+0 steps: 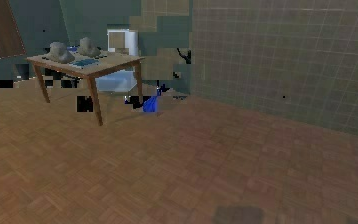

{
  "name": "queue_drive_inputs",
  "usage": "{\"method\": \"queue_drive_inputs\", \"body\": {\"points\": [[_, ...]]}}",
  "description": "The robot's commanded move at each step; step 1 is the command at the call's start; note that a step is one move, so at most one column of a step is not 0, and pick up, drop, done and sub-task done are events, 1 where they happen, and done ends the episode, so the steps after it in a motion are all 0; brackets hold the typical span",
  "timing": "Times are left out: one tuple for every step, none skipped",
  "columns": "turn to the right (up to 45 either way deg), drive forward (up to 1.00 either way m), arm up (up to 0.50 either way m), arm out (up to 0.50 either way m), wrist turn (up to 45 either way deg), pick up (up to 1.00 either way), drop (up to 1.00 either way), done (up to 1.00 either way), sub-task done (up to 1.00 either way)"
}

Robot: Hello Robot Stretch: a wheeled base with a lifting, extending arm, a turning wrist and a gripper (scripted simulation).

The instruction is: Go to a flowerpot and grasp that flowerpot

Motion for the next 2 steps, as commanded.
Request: {"method": "queue_drive_inputs", "body": {"points": [[0.0,0.00,0.00,0.00,0.0,1.00,0.00,0.00,0.00],[0.0,0.00,0.10,0.00,0.0,0.00,0.00,0.00,0.00]]}}
